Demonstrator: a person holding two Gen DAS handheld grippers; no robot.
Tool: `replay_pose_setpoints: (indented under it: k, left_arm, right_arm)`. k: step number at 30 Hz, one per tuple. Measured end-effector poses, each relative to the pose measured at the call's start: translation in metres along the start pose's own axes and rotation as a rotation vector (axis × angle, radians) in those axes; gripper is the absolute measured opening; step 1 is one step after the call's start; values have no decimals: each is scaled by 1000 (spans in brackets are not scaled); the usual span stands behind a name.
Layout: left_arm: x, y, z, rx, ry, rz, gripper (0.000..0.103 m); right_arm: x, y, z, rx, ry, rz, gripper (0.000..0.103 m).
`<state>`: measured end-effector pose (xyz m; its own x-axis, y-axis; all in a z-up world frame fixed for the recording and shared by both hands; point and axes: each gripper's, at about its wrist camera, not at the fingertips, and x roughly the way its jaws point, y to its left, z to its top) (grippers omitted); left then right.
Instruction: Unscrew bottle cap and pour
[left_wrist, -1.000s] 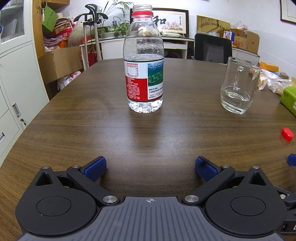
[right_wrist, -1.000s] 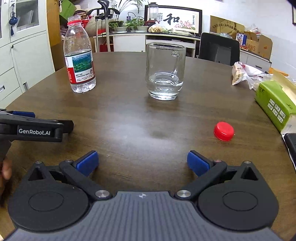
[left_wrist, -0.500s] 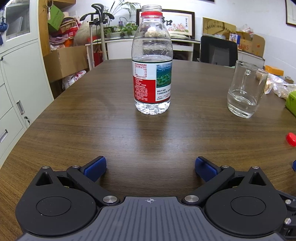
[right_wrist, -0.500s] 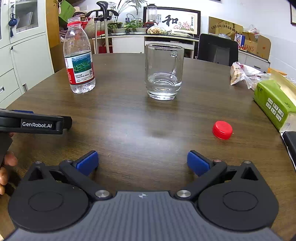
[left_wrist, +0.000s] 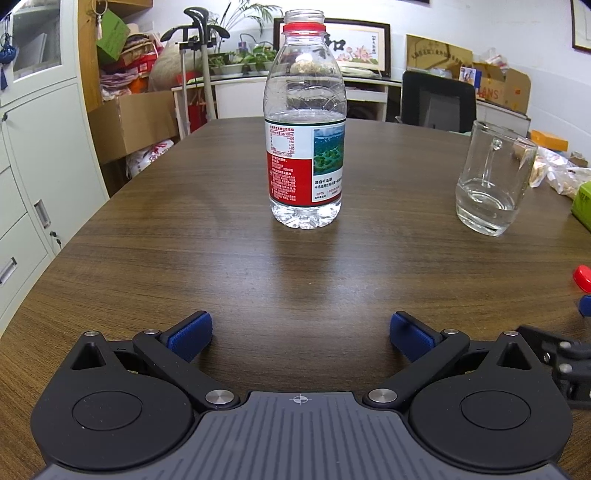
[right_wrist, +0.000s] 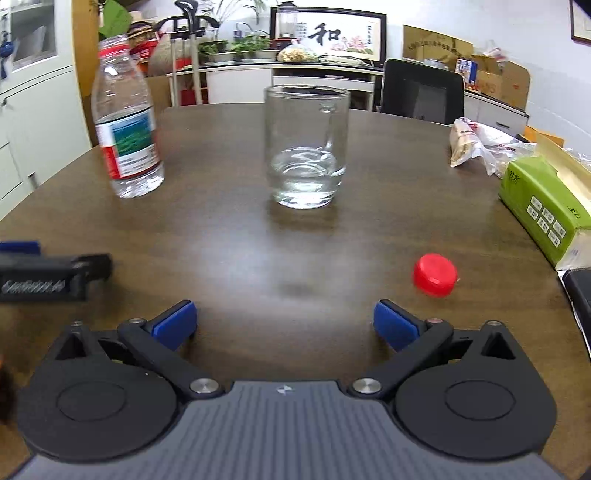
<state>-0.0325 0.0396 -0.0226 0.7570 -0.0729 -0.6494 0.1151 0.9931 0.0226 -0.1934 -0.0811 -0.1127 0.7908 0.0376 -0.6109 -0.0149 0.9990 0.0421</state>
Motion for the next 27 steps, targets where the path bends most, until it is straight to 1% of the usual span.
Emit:
replay_pose_setpoints:
  k: [11, 27]
  left_arm:
    - [0, 2, 1, -16, -5, 2, 103]
    - [0, 2, 0, -22, -7, 0, 103]
  right_arm:
    - [8, -2, 7, 13, 7, -17, 103]
    - [8, 0, 7, 13, 7, -17, 103]
